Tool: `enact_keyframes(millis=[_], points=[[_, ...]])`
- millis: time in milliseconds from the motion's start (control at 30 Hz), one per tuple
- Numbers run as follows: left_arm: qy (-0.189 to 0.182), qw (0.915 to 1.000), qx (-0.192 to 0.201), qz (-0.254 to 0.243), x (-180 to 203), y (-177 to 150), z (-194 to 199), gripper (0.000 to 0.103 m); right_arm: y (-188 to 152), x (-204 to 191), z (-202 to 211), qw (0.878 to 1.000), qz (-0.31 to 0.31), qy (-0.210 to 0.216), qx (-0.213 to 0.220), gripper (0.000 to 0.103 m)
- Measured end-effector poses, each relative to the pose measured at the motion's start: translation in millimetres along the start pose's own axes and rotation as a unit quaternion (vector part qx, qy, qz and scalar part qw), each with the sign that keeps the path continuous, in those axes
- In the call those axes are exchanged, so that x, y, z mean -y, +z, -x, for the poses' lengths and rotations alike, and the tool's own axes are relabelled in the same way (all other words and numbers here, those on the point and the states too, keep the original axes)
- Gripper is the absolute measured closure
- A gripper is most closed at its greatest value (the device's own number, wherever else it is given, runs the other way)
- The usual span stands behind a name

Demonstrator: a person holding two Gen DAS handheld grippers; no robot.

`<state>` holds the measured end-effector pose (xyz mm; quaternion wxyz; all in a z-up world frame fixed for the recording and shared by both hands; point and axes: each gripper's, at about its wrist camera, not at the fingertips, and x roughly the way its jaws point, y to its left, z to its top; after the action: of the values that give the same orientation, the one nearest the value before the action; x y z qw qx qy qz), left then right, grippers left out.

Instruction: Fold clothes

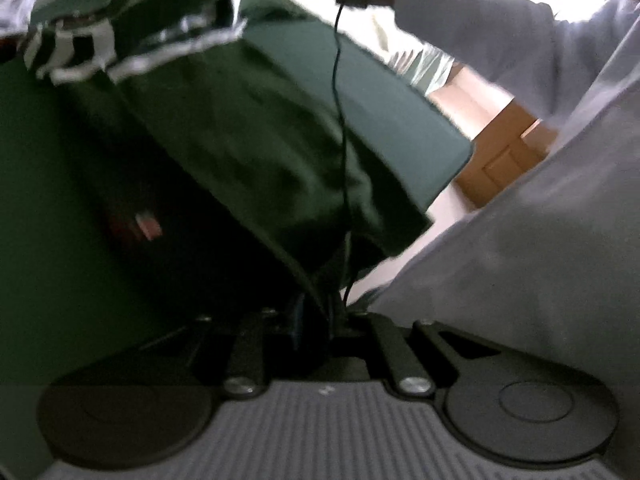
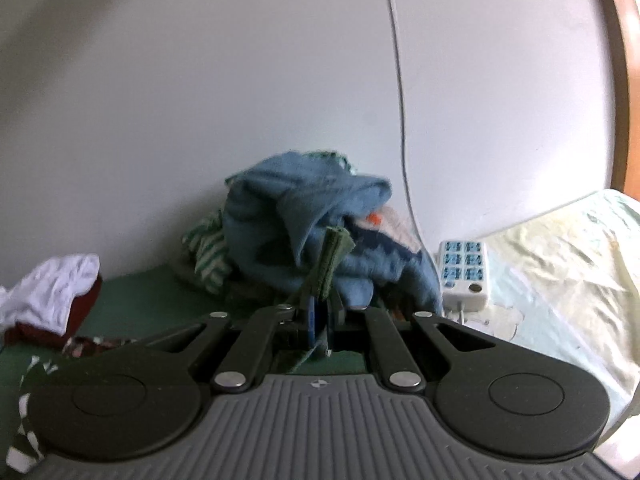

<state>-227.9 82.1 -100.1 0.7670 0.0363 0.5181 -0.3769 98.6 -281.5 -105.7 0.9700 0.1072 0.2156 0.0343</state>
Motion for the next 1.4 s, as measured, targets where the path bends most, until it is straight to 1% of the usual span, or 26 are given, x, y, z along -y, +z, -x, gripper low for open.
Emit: enact_keyframes(millis=[33, 67, 100, 167, 233, 333, 400, 500, 533, 567, 667, 733, 800, 867, 900, 1000, 1033, 1067, 1100, 1133, 1167, 1233, 1267, 1300, 1400], points=[[0.006, 0.9999, 0.01, -0.001, -2, 5, 1, 0.099, -2, 1, -4, 1.0, 0.001, -0.002, -0.009, 0.098], [0.012, 0.9997, 0.02, -0.001, -5, 10, 2, 0.093, -4, 2, -7, 1.0, 0.003, -0.004, -0.018, 0.098], [0.018, 0.9994, 0.028, -0.001, -8, 15, 2, 0.091, -7, 2, -11, 1.0, 0.007, -0.01, -0.026, 0.098], [0.027, 0.9991, 0.03, 0.017, -21, 24, -14, 0.091, -14, 5, -15, 0.999, 0.008, -0.021, -0.036, 0.098], [0.035, 0.9983, 0.023, 0.039, -34, 30, -35, 0.091, -20, 8, -17, 0.999, 0.007, -0.032, -0.043, 0.098], [0.042, 0.9971, 0.01, 0.062, -47, 31, -58, 0.092, -23, 14, -9, 0.998, 0.009, -0.046, -0.03, 0.098], [0.035, 0.9972, 0.017, 0.064, -50, 30, -57, 0.091, -23, 20, -6, 0.998, 0.006, -0.052, -0.026, 0.098], [0.037, 0.9981, 0.003, 0.048, -52, 35, -51, 0.091, -28, 29, -20, 0.996, -0.01, -0.052, -0.073, 0.098], [0.04, 0.9984, 0.0, 0.041, -53, 38, -49, 0.091, -30, 31, -23, 0.995, -0.016, -0.049, -0.08, 0.098], [0.052, 0.9983, 0.003, 0.025, -56, 44, -44, 0.091, -32, 33, -23, 0.995, -0.022, -0.046, -0.08, 0.098], [0.092, 0.9952, 0.03, -0.014, -73, 80, -22, 0.091, -34, 33, -22, 0.996, -0.035, -0.044, -0.073, 0.098], [0.114, 0.9916, 0.056, -0.023, -95, 110, -10, 0.091, -34, 32, -22, 0.995, -0.042, -0.047, -0.072, 0.098], [0.153, 0.985, 0.07, -0.038, -119, 142, -12, 0.091, -31, 29, -20, 0.996, -0.045, -0.051, -0.065, 0.098], [0.192, 0.978, 0.072, -0.04, -145, 171, -28, 0.091, -26, 26, -15, 0.996, -0.047, -0.053, -0.056, 0.098], [0.198, 0.9773, 0.069, -0.032, -160, 182, -37, 0.091, -23, 25, -11, 0.996, -0.05, -0.052, -0.051, 0.098], [0.193, 0.9794, 0.059, -0.004, -204, 213, -61, 0.092, -10, 22, 1, 0.997, -0.057, -0.045, -0.035, 0.098], [0.206, 0.977, 0.056, -0.008, -212, 220, -70, 0.092, -5, 21, 5, 0.997, -0.059, -0.045, -0.029, 0.098], [0.218, 0.9744, 0.054, -0.012, -220, 228, -78, 0.089, -1, 21, 10, 0.997, -0.061, -0.044, -0.022, 0.098], [0.231, 0.9716, 0.051, -0.015, -228, 236, -86, 0.08, 1, 20, 11, 0.996, -0.06, -0.056, -0.021, 0.098], [0.24, 0.9693, 0.049, -0.018, -237, 243, -93, 0.077, 2, 20, 13, 0.995, -0.059, -0.072, -0.021, 0.098], [0.238, 0.9696, 0.056, -0.013, -245, 246, -96, 0.069, 4, 19, 14, 0.994, -0.058, -0.088, -0.021, 0.098], [0.226, 0.9719, 0.067, -0.005, -258, 254, -99, 0.069, 0, 21, 11, 0.991, -0.066, -0.113, -0.029, 0.098], [0.222, 0.9726, 0.067, -0.013, -260, 257, -98, 0.069, -2, 21, 10, 0.989, -0.071, -0.125, -0.034, 0.098], [0.218, 0.9733, 0.067, -0.021, -262, 260, -97, 0.07, -5, 22, 9, 0.988, -0.076, -0.128, -0.037, 0.098], [0.208, 0.975, 0.066, -0.043, -269, 269, -95, 0.069, -12, 23, 9, 0.988, -0.1, -0.115, -0.03, 0.098]])
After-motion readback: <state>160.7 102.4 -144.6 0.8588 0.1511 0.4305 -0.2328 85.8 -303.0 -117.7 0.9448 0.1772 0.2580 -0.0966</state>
